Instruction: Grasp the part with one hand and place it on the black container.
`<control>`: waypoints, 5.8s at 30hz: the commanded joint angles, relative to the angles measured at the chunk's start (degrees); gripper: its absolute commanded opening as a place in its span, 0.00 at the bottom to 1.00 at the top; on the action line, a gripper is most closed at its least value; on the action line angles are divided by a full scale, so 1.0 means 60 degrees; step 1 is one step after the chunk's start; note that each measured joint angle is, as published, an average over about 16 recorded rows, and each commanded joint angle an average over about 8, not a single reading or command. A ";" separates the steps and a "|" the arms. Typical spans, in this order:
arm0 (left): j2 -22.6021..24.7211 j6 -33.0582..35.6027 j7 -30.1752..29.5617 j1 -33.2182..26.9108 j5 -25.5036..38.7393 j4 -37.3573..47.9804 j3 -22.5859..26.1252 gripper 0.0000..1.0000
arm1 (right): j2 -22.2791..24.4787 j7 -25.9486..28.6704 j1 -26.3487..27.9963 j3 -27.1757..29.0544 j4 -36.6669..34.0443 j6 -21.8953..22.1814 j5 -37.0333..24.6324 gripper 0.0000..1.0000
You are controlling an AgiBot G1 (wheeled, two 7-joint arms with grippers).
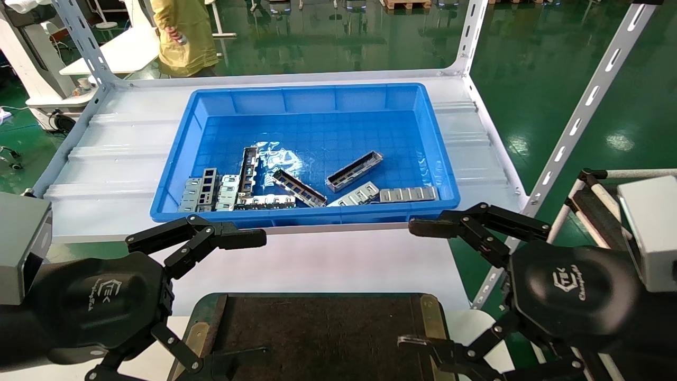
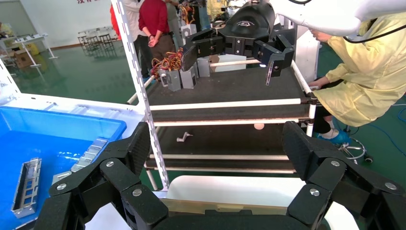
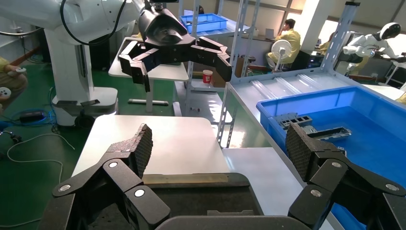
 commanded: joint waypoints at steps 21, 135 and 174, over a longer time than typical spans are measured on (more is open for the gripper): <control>0.0792 -0.1294 -0.0148 -0.0480 0.0962 0.0113 0.0352 1.00 | 0.0000 -0.0001 0.0001 -0.0001 -0.0002 -0.0001 0.0000 1.00; 0.7086 -0.8079 0.1573 -0.4557 0.2257 0.9232 0.5713 0.00 | 0.0001 -0.0003 0.0003 -0.0006 -0.0002 0.0000 0.0004 0.00; 0.3930 -0.2991 0.1725 -0.3522 0.0233 0.5345 0.5021 0.00 | 0.0002 -0.0004 0.0003 -0.0008 -0.0002 0.0001 0.0005 0.00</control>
